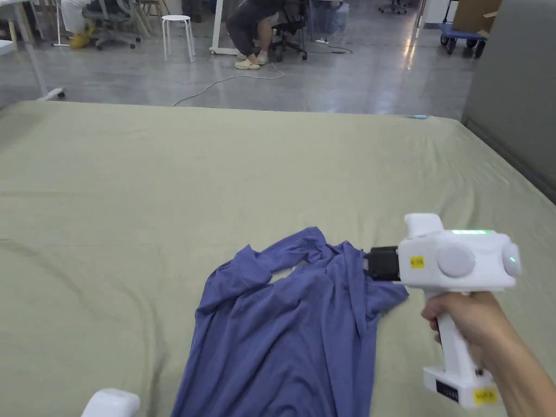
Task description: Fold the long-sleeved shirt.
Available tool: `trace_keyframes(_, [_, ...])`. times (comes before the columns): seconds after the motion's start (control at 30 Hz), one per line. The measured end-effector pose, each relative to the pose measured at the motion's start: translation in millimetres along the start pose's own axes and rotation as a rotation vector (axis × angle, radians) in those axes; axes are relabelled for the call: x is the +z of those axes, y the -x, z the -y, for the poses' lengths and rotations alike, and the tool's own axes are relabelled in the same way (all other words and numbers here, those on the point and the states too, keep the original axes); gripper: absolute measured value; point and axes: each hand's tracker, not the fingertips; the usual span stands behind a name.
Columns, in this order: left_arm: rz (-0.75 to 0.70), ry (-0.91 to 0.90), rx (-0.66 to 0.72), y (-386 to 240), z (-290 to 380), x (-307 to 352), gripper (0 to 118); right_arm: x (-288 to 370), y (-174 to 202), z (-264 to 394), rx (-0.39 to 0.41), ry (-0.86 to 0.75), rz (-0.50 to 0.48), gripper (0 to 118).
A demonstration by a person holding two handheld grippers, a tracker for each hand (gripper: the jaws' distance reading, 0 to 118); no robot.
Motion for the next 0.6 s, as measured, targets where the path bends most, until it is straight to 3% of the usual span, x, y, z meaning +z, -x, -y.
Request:
trace_keyframes(0.13, [0.005,0.019,0.026,1.3,3.5,-2.5,1,-83.3,0.6,-42.1,0.066,0.171,0.015,88])
trace_keyframes(0.27, [-0.002,0.039,0.049,4.4,6.4,-8.8,1,-142.9,9.3,-40.1,0.087,0.336,0.020,88])
trace_keyframes(0.33, [-0.002,0.050,0.054,5.0,5.8,-10.6,1,-170.2,16.6,-30.3,0.132,0.407,0.077,87])
trace_keyframes(0.37, [-0.004,0.051,0.054,4.8,5.6,-10.8,1,-181.0,19.2,-24.6,0.143,0.422,0.108,82])
trace_keyframes(0.43, [-0.008,0.050,0.051,3.7,4.7,-9.5,1,-188.0,21.7,-13.6,0.099,0.387,0.067,65])
trace_keyframes(0.5, [-0.012,0.045,0.050,4.1,3.0,-9.1,1,-178.7,26.8,-14.9,0.124,0.371,0.104,62])
trace_keyframes(0.53, [-0.009,0.041,0.052,5.3,1.4,-9.2,1,-172.1,26.1,-17.3,0.142,0.360,0.060,44])
trace_keyframes(0.57, [-0.004,0.036,0.055,7.1,-0.9,-8.5,1,-164.7,24.0,-21.3,0.122,0.338,-0.003,9])
trace_keyframes(0.6, [-0.004,0.029,0.058,9.0,-4.1,-8.7,1,-156.7,23.9,-24.0,0.095,0.318,0.006,5])
